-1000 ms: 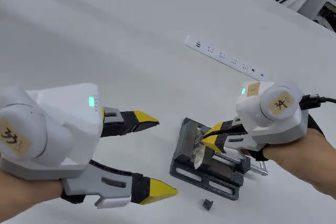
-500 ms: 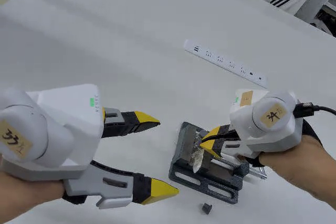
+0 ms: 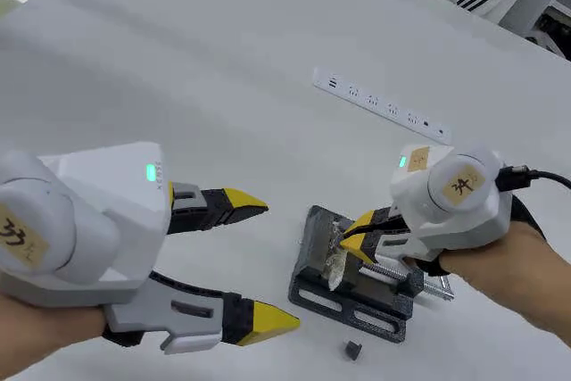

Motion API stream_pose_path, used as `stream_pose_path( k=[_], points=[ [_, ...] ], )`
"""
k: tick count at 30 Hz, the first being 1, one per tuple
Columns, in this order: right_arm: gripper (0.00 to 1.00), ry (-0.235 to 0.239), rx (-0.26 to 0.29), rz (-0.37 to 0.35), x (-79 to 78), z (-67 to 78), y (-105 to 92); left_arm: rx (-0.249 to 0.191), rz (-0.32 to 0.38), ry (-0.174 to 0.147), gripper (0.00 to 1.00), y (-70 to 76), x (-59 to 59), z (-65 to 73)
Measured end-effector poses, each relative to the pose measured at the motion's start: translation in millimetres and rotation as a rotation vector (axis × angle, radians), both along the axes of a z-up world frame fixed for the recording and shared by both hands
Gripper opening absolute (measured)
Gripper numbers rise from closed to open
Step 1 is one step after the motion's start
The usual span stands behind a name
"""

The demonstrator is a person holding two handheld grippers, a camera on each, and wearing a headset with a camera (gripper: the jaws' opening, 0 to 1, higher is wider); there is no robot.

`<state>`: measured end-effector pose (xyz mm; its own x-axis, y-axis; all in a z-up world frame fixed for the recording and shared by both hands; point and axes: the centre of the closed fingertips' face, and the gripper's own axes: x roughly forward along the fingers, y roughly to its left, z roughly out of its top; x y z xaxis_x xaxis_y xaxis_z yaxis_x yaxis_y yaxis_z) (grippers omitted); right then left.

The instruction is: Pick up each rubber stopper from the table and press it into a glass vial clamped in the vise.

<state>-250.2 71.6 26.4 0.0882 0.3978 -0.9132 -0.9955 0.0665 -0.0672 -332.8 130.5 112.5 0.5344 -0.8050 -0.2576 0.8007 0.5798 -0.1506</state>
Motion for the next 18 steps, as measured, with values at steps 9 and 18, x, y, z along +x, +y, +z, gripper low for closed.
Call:
stream_pose_path(
  k=[9,18],
  points=[
    [0.00,0.003,0.013,-0.006,-0.5,0.4,0.7,0.013,-0.004,-0.001,0.62,-1.1,-2.3,2.0],
    [0.02,0.000,0.028,-0.028,1.0,1.8,-0.4,0.026,-0.004,-0.001,0.62,-1.1,-5.7,3.7]
  ],
)
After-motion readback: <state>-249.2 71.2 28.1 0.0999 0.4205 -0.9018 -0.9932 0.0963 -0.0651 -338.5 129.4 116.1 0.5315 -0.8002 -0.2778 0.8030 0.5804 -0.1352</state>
